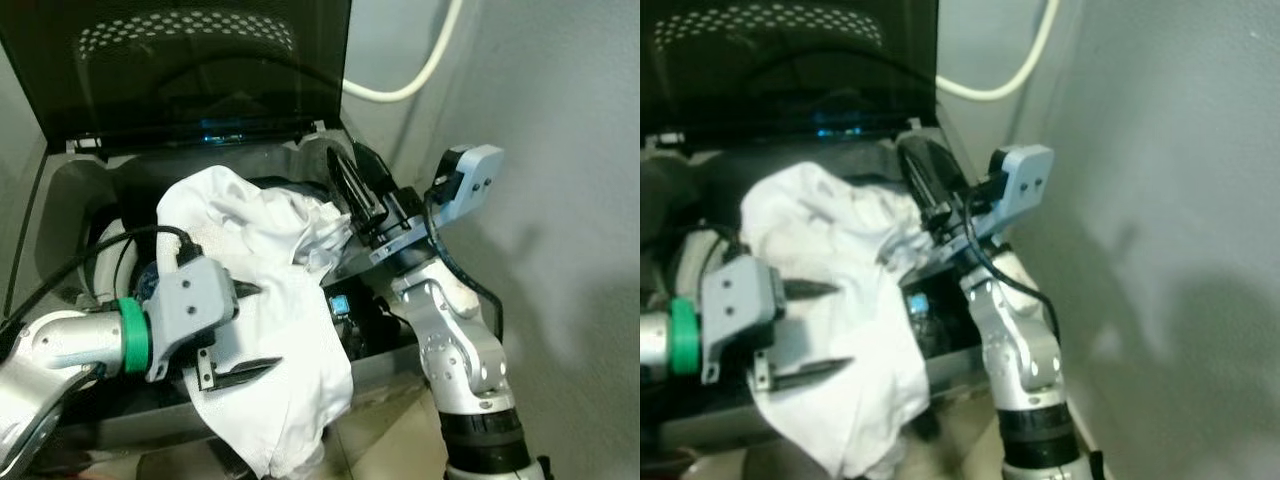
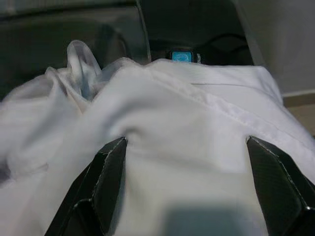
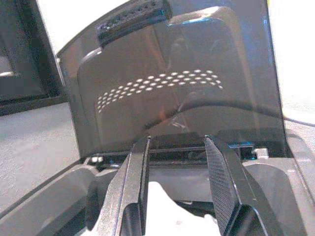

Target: Clothes washing

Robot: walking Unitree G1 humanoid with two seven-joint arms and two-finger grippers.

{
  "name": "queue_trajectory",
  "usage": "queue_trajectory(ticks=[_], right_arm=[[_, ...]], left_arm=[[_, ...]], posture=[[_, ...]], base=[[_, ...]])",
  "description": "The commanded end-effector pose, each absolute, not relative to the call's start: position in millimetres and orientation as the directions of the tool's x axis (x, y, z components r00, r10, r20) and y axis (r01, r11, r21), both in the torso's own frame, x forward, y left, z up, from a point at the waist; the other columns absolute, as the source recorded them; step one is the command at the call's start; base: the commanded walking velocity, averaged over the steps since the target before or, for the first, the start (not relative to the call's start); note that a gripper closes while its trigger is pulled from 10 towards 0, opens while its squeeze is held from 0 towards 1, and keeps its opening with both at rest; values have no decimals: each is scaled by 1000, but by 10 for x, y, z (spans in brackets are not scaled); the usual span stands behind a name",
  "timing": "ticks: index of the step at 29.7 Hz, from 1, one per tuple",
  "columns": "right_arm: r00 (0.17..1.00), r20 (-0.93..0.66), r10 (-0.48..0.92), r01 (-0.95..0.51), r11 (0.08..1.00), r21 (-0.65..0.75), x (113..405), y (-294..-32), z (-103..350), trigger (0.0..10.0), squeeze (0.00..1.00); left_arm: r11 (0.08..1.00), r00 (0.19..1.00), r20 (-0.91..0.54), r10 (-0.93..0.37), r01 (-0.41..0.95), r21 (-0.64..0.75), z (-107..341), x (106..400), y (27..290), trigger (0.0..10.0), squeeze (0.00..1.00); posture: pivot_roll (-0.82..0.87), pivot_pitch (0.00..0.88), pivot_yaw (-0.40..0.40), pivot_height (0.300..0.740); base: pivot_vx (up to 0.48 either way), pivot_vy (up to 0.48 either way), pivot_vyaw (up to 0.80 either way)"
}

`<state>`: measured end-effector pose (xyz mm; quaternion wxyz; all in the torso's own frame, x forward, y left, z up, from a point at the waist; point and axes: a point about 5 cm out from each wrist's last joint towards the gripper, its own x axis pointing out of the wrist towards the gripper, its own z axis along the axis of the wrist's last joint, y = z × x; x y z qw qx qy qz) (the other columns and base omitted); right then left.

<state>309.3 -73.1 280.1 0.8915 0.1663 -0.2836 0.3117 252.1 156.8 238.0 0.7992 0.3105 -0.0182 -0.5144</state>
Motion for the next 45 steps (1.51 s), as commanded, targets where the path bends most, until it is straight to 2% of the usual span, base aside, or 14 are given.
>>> queue_trajectory(ticks=[1, 2, 3, 4, 5, 28, 33, 35, 36, 37, 38, 39, 44, 45], right_arm=[[644, 613, 457, -648, 752, 120, 3078, -727, 2797, 10000, 0], [644, 613, 457, -648, 752, 120, 3078, -727, 2797, 10000, 0], [646, 613, 454, -645, 755, 120, 3073, -736, 2796, 10000, 0], [649, 613, 451, -641, 758, 120, 3068, -746, 2794, 10000, 0], [651, 612, 449, -638, 760, 121, 3065, -754, 2791, 10000, 0], [650, 614, 448, -639, 760, 122, 3066, -760, 2800, 10000, 0], [652, 613, 446, -636, 762, 122, 3064, -761, 2802, 10000, 0], [652, 613, 446, -636, 762, 122, 3064, -761, 2802, 10000, 0], [652, 613, 446, -636, 763, 121, 3062, -762, 2804, 10000, 0], [652, 614, 446, -635, 763, 120, 3063, -763, 2807, 10000, 0], [652, 614, 446, -635, 763, 120, 3063, -763, 2807, 10000, 0], [652, 614, 445, -634, 764, 119, 3065, -763, 2810, 10000, 0], [652, 614, 445, -634, 764, 119, 3066, -760, 2814, 10000, 0], [652, 614, 445, -634, 764, 118, 3059, -757, 2814, 10000, 0]], left_arm=[[254, 453, -377, -808, 845, 471, 2152, 2578, 1565, 10000, 0], [254, 453, -377, -808, 845, 471, 2152, 2578, 1565, 10000, 0], [242, 435, -386, -814, 857, 455, 2122, 2564, 1553, 4235, 0], [239, 422, -389, -819, 866, 438, 2102, 2547, 1548, 510, 0], [236, 412, -391, -823, 874, 424, 2089, 2528, 1546, 0, 0], [255, 381, -327, -864, 894, 369, 2099, 2457, 1554, 0, 0], [421, 588, -192, -786, 736, 530, 2245, 2801, 1547, 0, 0], [448, 623, -165, -764, 697, 559, 2274, 2865, 1549, 0, 0], [548, 733, -76, -676, 569, 613, 2377, 3058, 1575, 1490, 0], [598, 788, 4, -616, 464, 653, 2500, 3193, 1604, 10000, 0], [598, 788, 4, -616, 464, 653, 2500, 3193, 1604, 10000, 0], [657, 842, 136, -522, 295, 693, 2728, 3378, 1660, 10000, 0], [706, 865, 268, -424, 131, 696, 3003, 3534, 1739, 10000, 0], [704, 864, 360, -352, -9, 710, 3247, 3618, 1808, 10000, 0]], posture=[[132, 126, 30, 740], [132, 126, 30, 740], [125, 127, 34, 740], [123, 128, 36, 740], [121, 129, 37, 740], [126, 132, 31, 740], [117, 134, 32, 740], [117, 134, 32, 740], [117, 134, 32, 740], [108, 135, 31, 740], [108, 135, 31, 740], [102, 136, 30, 740], [95, 137, 31, 740], [86, 137, 36, 740]], base=[[0, 0, 0], [0, 0, 0], [0, 0, 0], [0, 0, 0], [0, 0, 0], [0, 0, 0], [0, 0, 0], [0, 0, 0], [0, 0, 0], [0, 0, 0], [0, 0, 0], [0, 0, 0], [0, 0, 0], [0, 0, 0]])
